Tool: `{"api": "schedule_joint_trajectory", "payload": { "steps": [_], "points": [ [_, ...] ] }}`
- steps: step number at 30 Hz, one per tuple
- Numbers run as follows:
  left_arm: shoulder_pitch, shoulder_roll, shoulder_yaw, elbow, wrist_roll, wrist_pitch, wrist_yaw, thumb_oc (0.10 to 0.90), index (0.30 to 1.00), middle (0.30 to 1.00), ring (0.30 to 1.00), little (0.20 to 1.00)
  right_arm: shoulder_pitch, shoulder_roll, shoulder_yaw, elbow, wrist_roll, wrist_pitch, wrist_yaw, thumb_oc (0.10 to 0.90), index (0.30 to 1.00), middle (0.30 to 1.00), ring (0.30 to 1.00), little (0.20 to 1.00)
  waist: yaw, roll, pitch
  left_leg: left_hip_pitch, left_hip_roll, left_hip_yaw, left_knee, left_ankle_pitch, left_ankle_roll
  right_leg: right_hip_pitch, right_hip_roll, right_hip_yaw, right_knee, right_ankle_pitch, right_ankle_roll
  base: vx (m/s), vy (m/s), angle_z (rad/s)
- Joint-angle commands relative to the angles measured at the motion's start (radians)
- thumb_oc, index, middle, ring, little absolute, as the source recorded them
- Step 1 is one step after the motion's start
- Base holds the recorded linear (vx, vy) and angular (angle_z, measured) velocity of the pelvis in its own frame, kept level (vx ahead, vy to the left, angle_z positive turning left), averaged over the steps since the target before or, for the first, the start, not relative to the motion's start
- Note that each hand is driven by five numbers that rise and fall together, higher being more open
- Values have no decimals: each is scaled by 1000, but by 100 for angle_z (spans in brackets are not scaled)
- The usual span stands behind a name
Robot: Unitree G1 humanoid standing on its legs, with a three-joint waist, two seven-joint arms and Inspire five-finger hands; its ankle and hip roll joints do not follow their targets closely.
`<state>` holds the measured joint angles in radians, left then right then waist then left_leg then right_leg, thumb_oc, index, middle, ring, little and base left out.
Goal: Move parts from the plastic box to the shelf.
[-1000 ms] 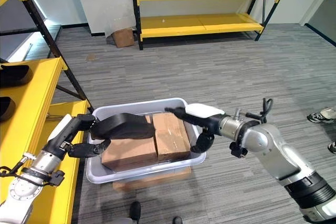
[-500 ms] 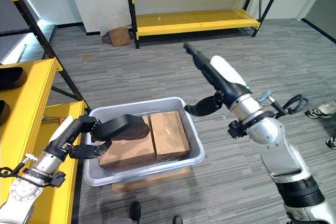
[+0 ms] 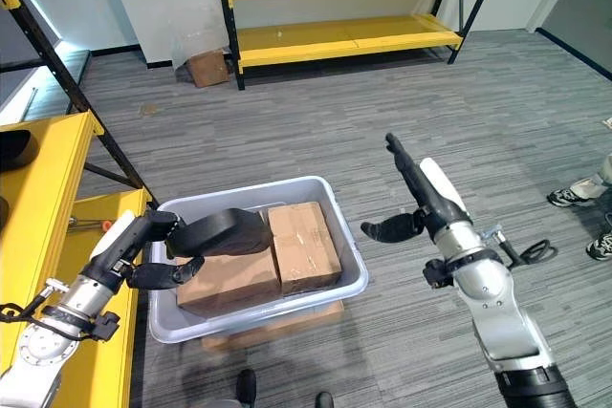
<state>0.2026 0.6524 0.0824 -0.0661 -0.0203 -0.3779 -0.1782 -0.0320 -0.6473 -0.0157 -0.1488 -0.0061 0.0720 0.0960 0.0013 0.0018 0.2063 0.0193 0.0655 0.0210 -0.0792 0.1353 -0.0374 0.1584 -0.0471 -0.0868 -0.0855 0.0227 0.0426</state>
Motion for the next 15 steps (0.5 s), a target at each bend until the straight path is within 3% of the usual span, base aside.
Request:
{"api": "schedule_joint_trajectory", "payload": {
  "steps": [1, 6, 12, 13, 14, 15],
  "points": [
    [-76, 37, 111, -88, 46, -141, 139, 400, 300, 300, 300, 300, -90, 16, 28, -10, 45, -98, -42, 900, 1000, 1000, 1000, 1000, 21, -15, -88, 67, 60, -19, 3, -97, -31, -51, -40, -4, 51, -30, 22, -35, -134, 0],
    [-43, 17, 131, -116, 98, -165, 233, 400, 300, 300, 300, 300, -91, 103, 117, 60, 134, -123, -66, 900, 1000, 1000, 1000, 1000, 54, 1, -74, 37, 58, -62, 21, -85, -43, -60, -26, -34, 64, -47, 0, -46, -138, 4],
    [10, -30, 140, -153, 158, -197, 331, 400, 300, 300, 300, 300, -95, 197, 210, 116, 137, -153, -88, 900, 1000, 1000, 1000, 1000, 103, 26, -40, -18, 81, -105, 7, -27, -70, -71, -9, -79, 87, -73, -20, -40, -72, 20],
    [24, -36, 144, -154, 157, -216, 343, 400, 300, 300, 300, 300, -87, 213, 235, 117, 102, -157, -92, 900, 1000, 1000, 1000, 1000, 110, 31, -30, -45, 99, -74, 8, -1, -78, -69, -13, -112, 91, -78, -22, -142, -34, 45],
    [13, -32, 140, -153, 156, -233, 335, 400, 300, 300, 300, 300, -62, 217, 245, 96, 82, -158, -111, 900, 1000, 1000, 1000, 1000, 92, 25, -26, -80, 119, 38, 36, 28, -85, -62, -31, -182, 79, -71, -15, -162, -39, 69],
    [4, -24, 133, -150, 162, -239, 335, 400, 300, 300, 300, 300, -51, 211, 243, 91, 80, -165, -126, 900, 1000, 1000, 1000, 1000, 82, 21, -24, -83, 124, 90, 53, 22, -86, -57, -40, -212, 76, -71, -12, -208, -45, 146]
  ]
}}
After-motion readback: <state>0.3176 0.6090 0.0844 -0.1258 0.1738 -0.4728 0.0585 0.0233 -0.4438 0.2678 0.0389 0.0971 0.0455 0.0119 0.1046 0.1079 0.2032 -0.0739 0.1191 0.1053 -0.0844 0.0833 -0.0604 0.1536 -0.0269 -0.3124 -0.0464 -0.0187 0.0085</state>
